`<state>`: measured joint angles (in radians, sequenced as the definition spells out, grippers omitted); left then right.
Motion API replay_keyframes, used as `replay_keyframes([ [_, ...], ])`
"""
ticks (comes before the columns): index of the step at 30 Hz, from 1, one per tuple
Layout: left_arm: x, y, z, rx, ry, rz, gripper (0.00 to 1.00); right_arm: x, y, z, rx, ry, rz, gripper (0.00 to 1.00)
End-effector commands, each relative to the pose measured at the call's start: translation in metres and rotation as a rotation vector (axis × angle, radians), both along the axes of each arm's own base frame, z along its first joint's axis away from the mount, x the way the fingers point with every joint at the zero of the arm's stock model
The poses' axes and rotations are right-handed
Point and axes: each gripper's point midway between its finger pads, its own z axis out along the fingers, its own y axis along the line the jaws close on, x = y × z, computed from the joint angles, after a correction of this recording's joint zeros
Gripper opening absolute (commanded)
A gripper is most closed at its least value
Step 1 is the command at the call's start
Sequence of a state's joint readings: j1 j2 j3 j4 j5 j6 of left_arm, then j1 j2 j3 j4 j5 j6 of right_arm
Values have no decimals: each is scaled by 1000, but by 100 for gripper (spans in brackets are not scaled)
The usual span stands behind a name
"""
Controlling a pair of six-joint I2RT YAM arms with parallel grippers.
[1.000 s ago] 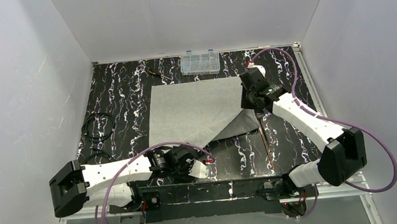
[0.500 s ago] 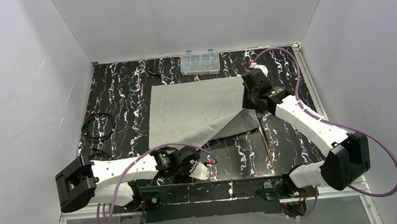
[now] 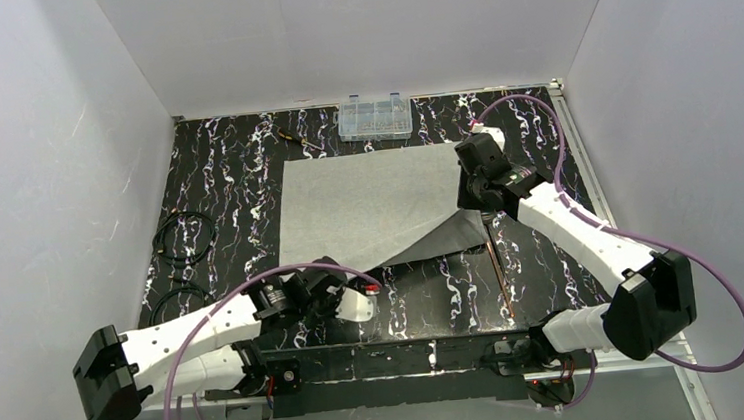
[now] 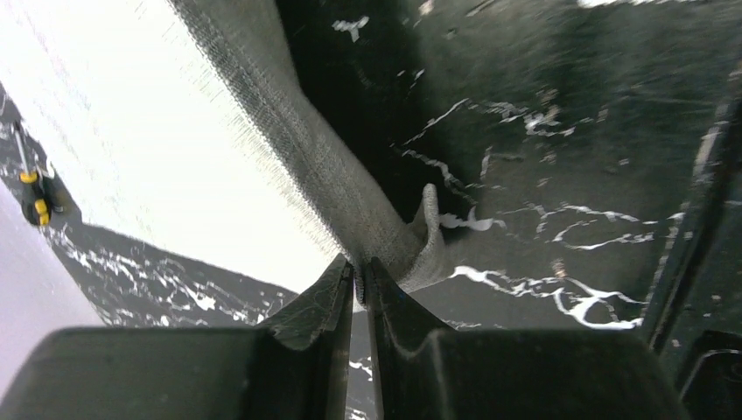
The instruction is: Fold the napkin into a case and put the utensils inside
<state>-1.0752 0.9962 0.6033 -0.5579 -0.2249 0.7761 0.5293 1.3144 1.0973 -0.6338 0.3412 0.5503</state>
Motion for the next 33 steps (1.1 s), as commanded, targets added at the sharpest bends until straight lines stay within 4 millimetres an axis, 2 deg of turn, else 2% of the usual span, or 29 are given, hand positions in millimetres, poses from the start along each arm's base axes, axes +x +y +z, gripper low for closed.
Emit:
replay_keyframes([
  [1, 28, 11, 18, -3, -83, 60, 11, 1, -10, 17, -6, -53, -35, 6],
  [4, 54, 16, 35, -35, -137, 130, 11, -1, -12, 18, -5, -52, -41, 6],
  [8, 77, 15, 57, -81, -195, 181, 12, -3, -15, 19, -13, -53, -48, 6],
  [11, 88, 12, 68, -53, -219, 185, 0, -3, -18, 20, -20, -57, -56, 6],
  [19, 136, 4, 101, -80, -294, 252, 0, 5, -16, 32, -5, -79, -73, 7],
  [26, 167, 16, 103, -53, -330, 276, 0, 27, -18, 42, -23, -104, -92, 7],
  [33, 206, 20, 108, -29, -353, 302, 0, 55, -15, 46, -59, -119, -92, 8],
])
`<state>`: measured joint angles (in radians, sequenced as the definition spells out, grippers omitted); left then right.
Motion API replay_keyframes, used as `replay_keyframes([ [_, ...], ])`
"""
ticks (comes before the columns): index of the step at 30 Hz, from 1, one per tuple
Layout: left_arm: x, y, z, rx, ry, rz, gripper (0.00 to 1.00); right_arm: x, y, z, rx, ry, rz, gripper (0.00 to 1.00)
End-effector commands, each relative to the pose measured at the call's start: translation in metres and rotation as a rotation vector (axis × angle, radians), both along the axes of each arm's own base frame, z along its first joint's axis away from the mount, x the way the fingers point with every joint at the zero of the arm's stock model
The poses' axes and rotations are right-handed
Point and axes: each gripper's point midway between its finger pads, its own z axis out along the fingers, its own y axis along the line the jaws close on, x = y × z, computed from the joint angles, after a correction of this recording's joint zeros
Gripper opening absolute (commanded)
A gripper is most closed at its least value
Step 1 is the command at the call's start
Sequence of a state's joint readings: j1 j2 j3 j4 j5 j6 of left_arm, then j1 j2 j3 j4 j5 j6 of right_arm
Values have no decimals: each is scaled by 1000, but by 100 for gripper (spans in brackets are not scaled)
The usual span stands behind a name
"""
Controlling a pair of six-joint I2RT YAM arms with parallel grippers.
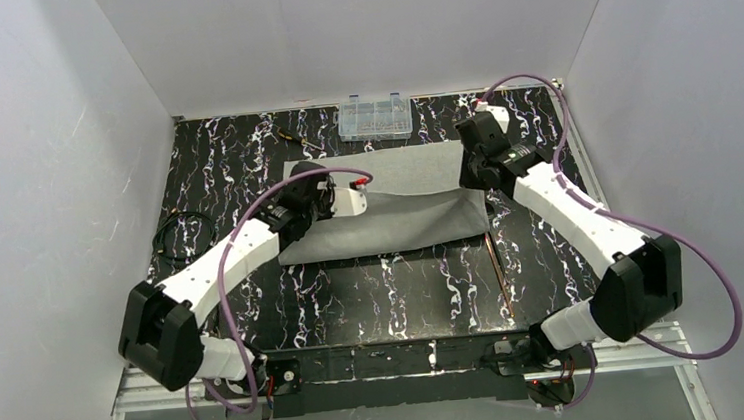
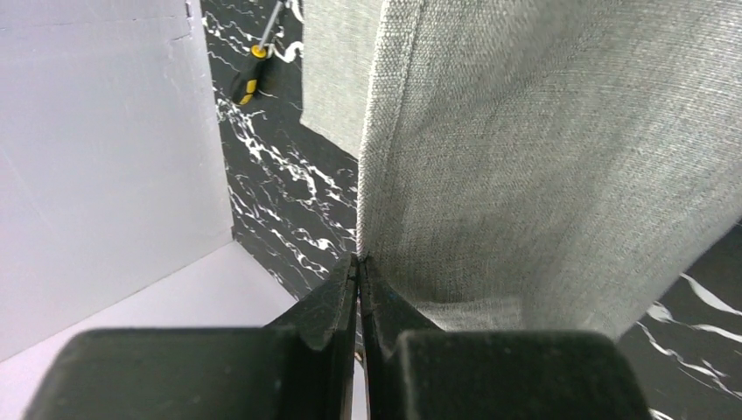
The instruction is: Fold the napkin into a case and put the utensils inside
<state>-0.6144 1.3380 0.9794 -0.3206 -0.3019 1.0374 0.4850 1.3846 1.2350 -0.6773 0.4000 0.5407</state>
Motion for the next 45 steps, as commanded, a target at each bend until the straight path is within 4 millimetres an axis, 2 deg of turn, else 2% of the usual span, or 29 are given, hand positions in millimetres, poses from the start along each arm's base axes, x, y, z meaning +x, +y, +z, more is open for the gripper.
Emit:
replay_keyframes([
  [1, 32, 1, 21, -1, -63, 4, 0, 29, -3, 20, -35, -73, -15, 7],
  [3, 40, 3, 15, 18, -38, 8, 0, 36, -4, 18, -53, -68, -16, 7],
  [9, 67, 5, 23, 26, -50, 20, 0, 57, -7, 10, -76, -62, -30, 7],
  [14, 88, 9, 21, 39, -66, 43, 0, 73, -7, 3, -71, -56, -43, 7],
  [20, 103, 10, 12, 63, -83, 53, 0, 87, -7, -8, -79, -39, -48, 7],
  [30, 122, 16, -1, 102, -90, 95, 0, 113, -1, -7, -72, -52, -48, 7],
  [36, 130, 19, 0, 106, -110, 120, 56, 127, 6, -20, -79, -30, -32, 10],
  [41, 124, 23, 19, 83, -114, 133, 58, 139, 10, -30, -81, -15, -27, 11],
  [43, 115, 23, 23, 53, -86, 140, 58, 144, 12, -33, -84, -10, -25, 11],
  [45, 106, 25, 17, 52, -56, 142, 57, 148, 13, -36, -88, -10, -28, 11],
])
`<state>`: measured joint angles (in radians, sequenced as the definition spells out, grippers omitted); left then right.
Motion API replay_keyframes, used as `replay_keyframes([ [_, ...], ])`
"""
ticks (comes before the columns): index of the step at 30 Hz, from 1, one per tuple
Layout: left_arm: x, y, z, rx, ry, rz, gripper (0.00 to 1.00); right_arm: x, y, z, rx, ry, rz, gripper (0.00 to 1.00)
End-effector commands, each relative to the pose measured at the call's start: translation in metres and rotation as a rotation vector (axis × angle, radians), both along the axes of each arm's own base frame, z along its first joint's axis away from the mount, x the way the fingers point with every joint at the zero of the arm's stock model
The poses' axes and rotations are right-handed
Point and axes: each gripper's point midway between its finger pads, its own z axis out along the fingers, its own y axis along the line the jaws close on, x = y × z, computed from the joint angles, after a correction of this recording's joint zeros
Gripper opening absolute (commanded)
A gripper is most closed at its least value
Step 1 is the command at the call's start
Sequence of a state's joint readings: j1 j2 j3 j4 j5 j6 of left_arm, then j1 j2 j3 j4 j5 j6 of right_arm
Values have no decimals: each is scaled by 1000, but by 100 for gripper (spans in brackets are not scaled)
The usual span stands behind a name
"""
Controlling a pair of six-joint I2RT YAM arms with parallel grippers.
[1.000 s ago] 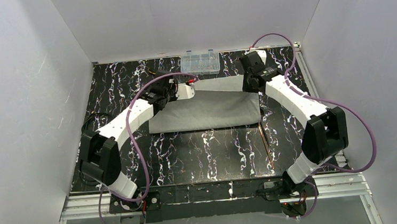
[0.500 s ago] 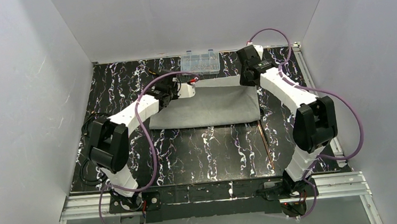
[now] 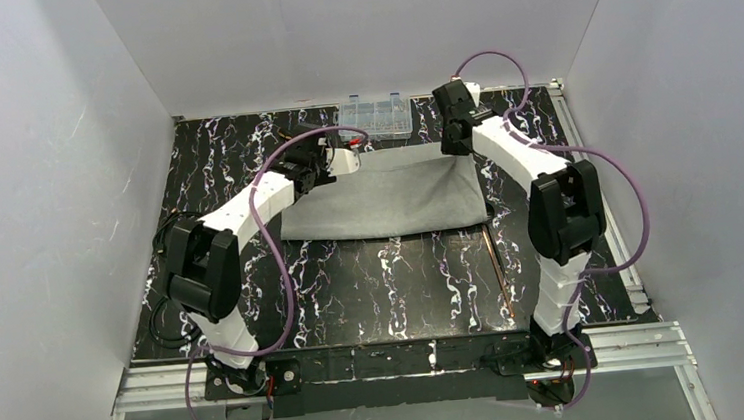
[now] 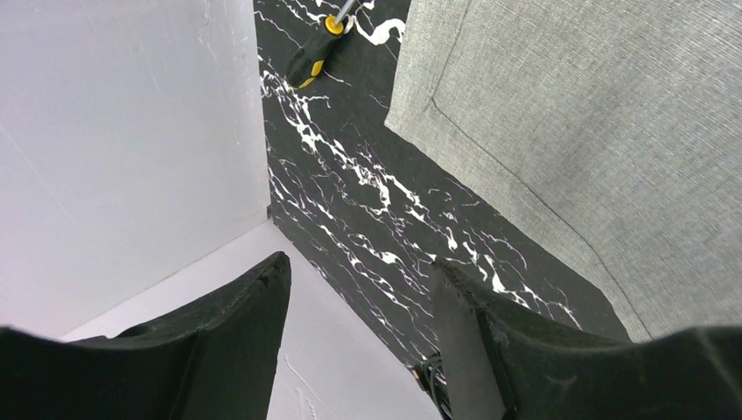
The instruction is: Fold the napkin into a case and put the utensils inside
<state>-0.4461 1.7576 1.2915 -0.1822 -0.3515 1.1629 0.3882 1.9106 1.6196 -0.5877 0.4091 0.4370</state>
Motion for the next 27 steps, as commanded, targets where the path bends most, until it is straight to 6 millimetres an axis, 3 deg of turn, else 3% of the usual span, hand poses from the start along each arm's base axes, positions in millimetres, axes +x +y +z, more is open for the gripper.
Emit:
replay_keyframes([
  [1, -19, 7, 25, -53, 5, 26, 57, 23, 3, 14, 2, -58, -2, 11],
  [6, -47, 10, 12, -126, 118, 70, 53, 42, 6, 7, -26, -58, -4, 11],
  [11, -87, 16, -21, -123, 250, 41, 50, 63, 1, -11, -75, -26, -28, 12],
  [15, -105, 24, -43, -104, 302, 56, 48, 65, -7, -26, -97, 26, -59, 36],
  [18, -107, 24, -50, -138, 315, 91, 48, 62, -8, -23, -89, 18, -66, 57],
  [22, -120, 23, -60, -148, 388, 85, 48, 48, -9, -7, -56, -4, -63, 66],
  [27, -167, 22, -64, -152, 546, -36, 48, 2, -8, 12, -8, -43, -45, 68],
])
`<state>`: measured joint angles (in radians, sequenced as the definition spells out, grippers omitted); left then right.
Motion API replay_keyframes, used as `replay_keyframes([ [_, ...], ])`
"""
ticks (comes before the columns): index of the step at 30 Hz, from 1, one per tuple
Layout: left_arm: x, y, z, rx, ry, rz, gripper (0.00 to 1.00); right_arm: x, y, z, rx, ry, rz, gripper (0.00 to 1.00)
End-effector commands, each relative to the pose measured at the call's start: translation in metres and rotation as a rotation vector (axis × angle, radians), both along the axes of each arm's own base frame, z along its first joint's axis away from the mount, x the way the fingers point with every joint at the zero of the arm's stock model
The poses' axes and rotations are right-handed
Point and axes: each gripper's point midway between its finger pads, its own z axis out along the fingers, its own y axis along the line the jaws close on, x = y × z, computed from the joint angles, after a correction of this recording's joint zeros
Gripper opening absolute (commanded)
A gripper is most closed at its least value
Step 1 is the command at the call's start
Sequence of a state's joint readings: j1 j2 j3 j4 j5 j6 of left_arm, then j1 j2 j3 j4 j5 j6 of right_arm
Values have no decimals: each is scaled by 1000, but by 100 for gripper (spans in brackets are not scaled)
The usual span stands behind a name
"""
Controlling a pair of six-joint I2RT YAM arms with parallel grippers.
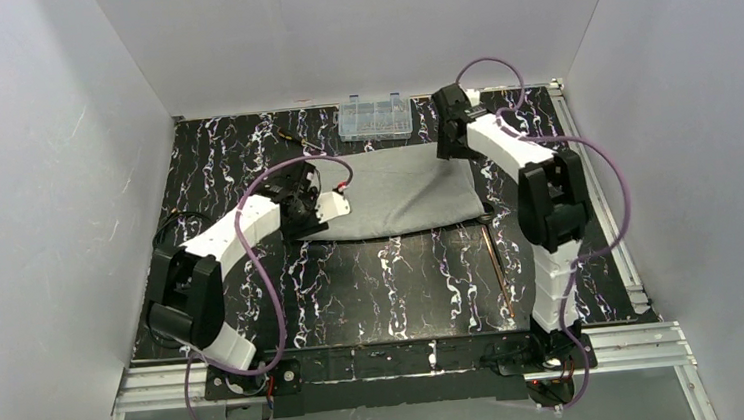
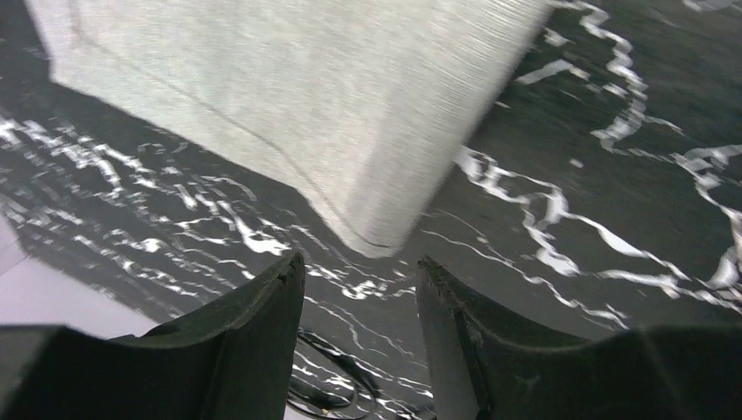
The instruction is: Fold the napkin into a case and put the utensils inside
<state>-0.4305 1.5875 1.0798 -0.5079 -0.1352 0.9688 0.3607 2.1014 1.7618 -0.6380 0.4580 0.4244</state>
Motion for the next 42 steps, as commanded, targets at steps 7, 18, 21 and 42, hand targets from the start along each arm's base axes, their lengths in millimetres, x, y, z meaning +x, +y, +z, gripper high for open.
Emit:
replay_keyframes([
  [7, -24, 9, -6, -8, -8, -79, 48, -101, -5, 11, 153, -14, -4, 68],
  [18, 2, 27, -28, 34, -21, -32, 3, -145, -6, -10, 208, 37, -3, 67],
  [21, -3, 35, -26, 34, -5, -25, 0, -146, -1, -14, 219, 36, 3, 66],
  [42, -45, 13, -12, -130, 100, -122, 42, -156, -9, -34, 153, 55, -14, 59],
])
